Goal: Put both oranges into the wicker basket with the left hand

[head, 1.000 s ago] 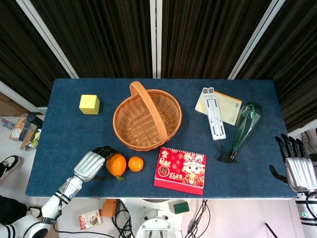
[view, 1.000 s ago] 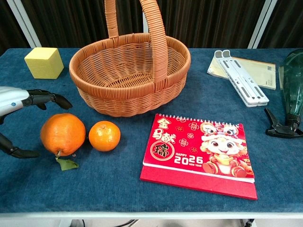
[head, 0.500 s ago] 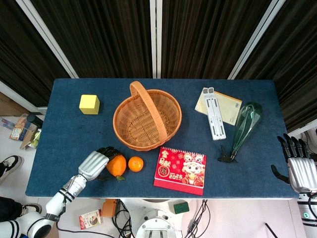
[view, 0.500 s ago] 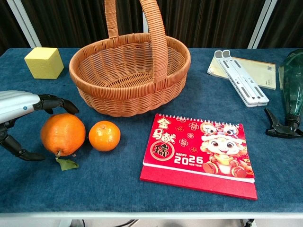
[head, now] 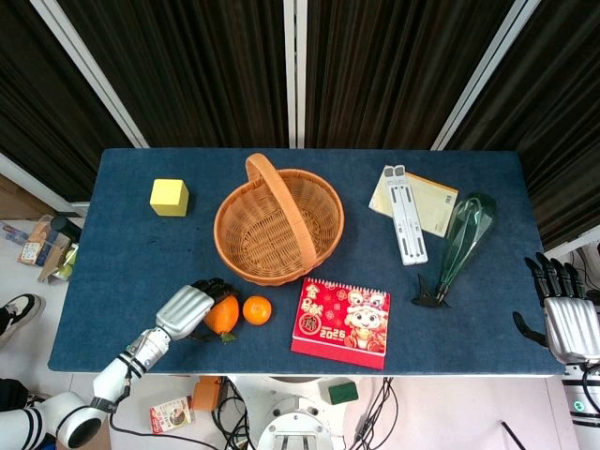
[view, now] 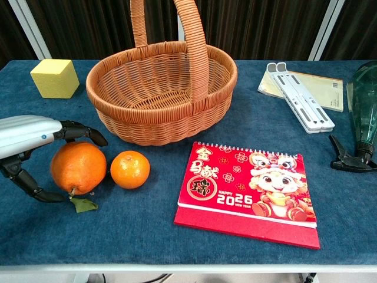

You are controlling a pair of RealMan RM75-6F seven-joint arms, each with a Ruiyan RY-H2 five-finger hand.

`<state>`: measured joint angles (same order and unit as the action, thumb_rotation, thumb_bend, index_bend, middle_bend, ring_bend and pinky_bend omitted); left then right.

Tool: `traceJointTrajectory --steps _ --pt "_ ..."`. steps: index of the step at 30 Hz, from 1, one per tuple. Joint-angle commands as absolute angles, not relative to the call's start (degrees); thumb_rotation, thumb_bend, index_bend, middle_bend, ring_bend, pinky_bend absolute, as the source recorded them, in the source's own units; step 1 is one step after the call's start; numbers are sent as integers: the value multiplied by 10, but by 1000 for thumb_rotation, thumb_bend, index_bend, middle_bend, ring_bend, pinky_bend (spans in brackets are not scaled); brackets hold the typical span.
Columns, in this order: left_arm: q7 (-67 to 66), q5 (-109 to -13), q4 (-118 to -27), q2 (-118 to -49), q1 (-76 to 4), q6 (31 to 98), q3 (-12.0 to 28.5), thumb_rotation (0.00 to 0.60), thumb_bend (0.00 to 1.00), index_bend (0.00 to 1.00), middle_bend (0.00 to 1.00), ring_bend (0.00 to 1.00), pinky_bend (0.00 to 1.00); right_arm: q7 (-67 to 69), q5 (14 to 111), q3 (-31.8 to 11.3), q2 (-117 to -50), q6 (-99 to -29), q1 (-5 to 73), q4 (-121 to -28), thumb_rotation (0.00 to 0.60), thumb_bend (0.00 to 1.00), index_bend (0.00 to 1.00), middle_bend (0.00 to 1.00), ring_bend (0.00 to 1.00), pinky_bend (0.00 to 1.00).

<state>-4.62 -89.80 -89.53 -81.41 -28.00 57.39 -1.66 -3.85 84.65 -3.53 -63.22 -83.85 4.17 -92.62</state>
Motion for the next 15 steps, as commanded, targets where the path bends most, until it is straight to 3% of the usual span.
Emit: traceJointTrajectory --steps 1,8,15 --pt "-45 -898 -892 -817 -282 574 -17 600 111 236 188 144 289 -38 845 -35 -631 -836 42 -927 600 279 0 0 0 0" --pt "-47 -890 -882 -826 -284 577 -18 600 175 373 330 266 405 -37 843 -36 -630 -834 43 -928 600 279 0 0 0 0" --pt "-49 -891 -887 -826 -283 591 -19 600 216 425 412 345 498 -37 840 -37 -630 -834 42 -929 600 279 0 0 0 0"
